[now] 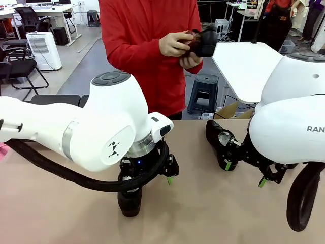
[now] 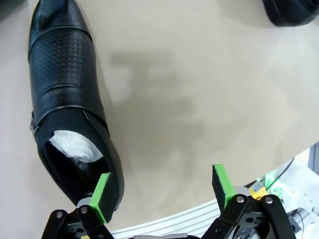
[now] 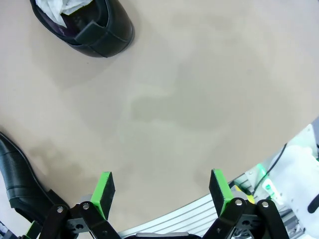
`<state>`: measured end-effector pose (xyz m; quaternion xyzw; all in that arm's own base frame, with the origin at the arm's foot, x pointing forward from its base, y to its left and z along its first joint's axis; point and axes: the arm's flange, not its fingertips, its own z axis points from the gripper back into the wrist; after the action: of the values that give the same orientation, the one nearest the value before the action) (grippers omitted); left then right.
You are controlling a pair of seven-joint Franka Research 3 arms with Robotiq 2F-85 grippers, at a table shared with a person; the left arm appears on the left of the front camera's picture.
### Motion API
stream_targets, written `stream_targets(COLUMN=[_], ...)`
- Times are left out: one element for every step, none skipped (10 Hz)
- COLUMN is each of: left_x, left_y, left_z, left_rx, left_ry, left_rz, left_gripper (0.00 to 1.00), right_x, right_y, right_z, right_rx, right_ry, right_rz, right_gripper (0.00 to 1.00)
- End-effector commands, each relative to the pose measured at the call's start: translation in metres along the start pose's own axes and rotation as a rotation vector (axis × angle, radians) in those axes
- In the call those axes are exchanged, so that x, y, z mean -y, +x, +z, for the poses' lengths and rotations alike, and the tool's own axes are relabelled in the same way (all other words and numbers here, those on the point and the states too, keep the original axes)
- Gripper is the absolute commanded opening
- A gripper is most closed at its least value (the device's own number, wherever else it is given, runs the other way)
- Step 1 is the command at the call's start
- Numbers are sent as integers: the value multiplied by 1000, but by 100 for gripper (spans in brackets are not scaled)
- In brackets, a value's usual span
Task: Organize the shoes by placing them on the stand.
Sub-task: Place the Shoe from the middle of the table onto the Shoes Stand.
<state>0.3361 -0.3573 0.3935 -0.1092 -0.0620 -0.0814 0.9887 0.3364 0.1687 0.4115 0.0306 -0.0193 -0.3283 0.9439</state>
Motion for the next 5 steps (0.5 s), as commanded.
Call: stream_targets(left_x=[2,0,-2,-1,-3], left_y=[9,12,14,14,17], left_z=[-10,-16,-18,-17,-20], left_rx=[6,16,16,26,31], left_ry=[30,39,45,49,52], left_rz=[39,47,55,57,61], left_gripper=[100,100,100,100,100], right_x=[-2,-2,-2,-2,-2], right_y=[1,1,1,1,1], right_z=[-2,-2,-2,-2,-2], right_rx=[3,3,3,3,3], right_ry=[10,10,10,10,10], right_rz=[13,13,13,13,13], right_gripper=[100,100,100,100,100])
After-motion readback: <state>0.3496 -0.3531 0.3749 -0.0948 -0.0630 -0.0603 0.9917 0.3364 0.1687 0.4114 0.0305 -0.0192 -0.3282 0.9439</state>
